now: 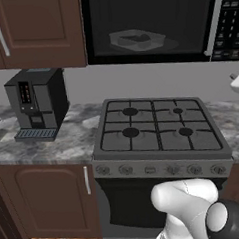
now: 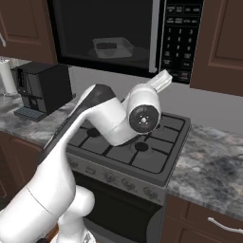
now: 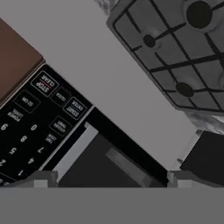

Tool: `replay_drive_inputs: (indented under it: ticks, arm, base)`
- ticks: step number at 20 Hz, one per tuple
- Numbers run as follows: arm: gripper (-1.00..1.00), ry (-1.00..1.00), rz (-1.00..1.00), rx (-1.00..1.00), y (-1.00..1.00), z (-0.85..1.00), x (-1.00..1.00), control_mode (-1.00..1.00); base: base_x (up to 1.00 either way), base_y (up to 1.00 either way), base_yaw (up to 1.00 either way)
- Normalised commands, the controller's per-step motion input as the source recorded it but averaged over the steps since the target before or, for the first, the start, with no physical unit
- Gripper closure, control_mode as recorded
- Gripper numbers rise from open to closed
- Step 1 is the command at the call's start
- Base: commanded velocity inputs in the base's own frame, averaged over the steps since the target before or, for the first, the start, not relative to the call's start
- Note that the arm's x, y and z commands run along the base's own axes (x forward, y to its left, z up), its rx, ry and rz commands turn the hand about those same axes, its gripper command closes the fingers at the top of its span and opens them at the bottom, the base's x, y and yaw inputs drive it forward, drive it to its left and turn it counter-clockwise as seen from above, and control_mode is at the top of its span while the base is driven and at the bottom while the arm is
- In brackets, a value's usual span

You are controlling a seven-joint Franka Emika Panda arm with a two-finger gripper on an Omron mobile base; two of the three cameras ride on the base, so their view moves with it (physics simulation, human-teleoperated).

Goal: Place the tupperware containing the steak and onion meal in the microwave. Close the microwave door and press the start button to reheat the meal.

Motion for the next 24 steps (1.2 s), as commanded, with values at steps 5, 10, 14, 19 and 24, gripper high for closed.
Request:
replay_drive_inputs:
  ticks: [5,10,14,19,24]
  arm:
    - [1.00,-0.09,0.16,0.00,-0.01,0.09,0.05,-1.00]
    - [1.00,-0.07,0.15,0.00,0.00,0.03,0.24,-1.00]
    - [1.00,-0.02,0.09,0.00,-0.09,0.02,0.39,-1.00]
    - [1.00,0.00,0.03,0.00,-0.14,0.00,0.44,-1.00]
    - [1.00,0.00,0.00,0.00,-0.11,0.00,0.43,-1.00]
  base:
    - [0.00,0.00,0.00]
    - [0.00,0.00,0.00]
    - [0.00,0.00,0.00]
    - [0.00,0.00,0.00]
    - [0.00,0.00,0.00]
